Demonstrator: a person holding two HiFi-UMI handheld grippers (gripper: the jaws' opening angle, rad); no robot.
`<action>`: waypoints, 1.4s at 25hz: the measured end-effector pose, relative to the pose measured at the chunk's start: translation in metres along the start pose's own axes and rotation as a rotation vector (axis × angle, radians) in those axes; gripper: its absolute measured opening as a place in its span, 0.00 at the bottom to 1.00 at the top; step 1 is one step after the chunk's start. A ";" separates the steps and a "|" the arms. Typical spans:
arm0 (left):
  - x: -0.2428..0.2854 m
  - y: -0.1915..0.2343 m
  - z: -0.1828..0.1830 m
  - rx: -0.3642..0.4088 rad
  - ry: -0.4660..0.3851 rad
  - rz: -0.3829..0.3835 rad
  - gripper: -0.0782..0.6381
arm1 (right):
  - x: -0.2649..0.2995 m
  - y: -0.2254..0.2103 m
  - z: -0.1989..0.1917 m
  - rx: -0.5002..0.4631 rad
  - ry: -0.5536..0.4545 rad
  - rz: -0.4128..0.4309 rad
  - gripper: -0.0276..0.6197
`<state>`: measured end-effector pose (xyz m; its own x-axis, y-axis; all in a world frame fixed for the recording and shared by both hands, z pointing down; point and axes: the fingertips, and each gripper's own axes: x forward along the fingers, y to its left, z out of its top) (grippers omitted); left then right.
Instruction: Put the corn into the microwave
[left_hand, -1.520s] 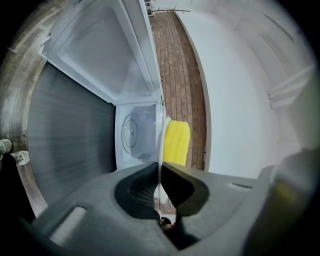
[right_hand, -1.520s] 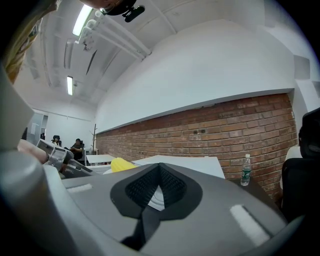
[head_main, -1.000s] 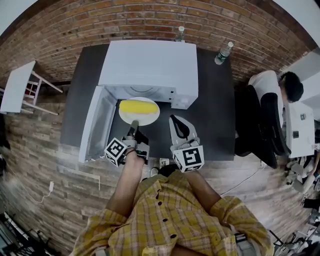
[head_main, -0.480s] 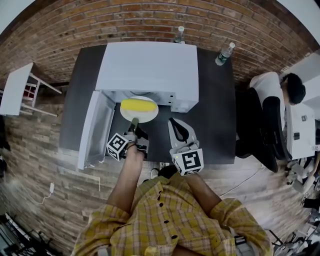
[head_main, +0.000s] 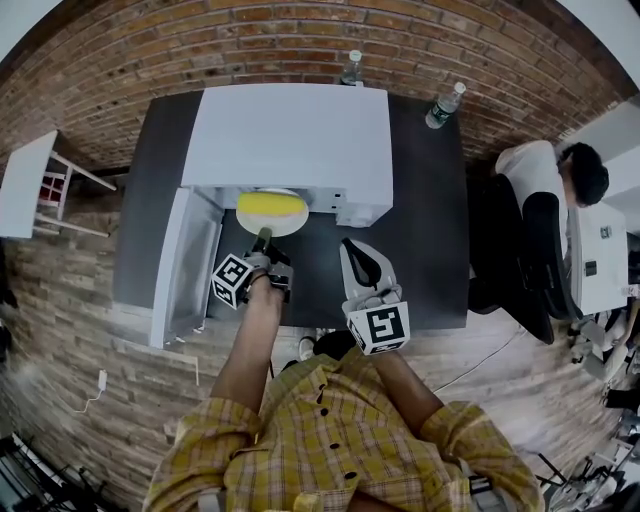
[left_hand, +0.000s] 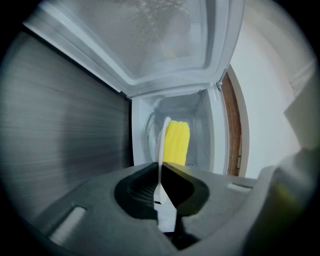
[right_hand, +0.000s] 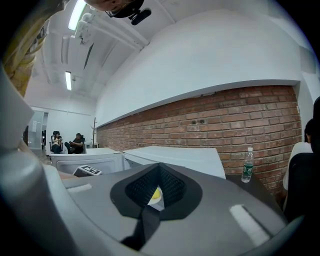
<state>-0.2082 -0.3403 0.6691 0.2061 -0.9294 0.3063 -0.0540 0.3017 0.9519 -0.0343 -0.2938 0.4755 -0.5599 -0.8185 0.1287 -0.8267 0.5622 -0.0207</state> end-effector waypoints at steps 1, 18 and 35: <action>0.004 0.002 0.001 0.000 0.003 0.006 0.13 | 0.001 0.000 -0.001 0.003 0.002 0.000 0.04; 0.047 0.029 0.015 -0.037 0.005 0.069 0.13 | 0.010 -0.002 -0.015 -0.007 0.047 0.019 0.04; 0.072 0.028 0.023 -0.035 -0.017 0.096 0.13 | 0.016 -0.015 -0.016 0.009 0.045 0.011 0.04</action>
<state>-0.2177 -0.4037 0.7177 0.1847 -0.8993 0.3964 -0.0385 0.3964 0.9173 -0.0298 -0.3130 0.4935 -0.5658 -0.8062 0.1730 -0.8213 0.5696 -0.0317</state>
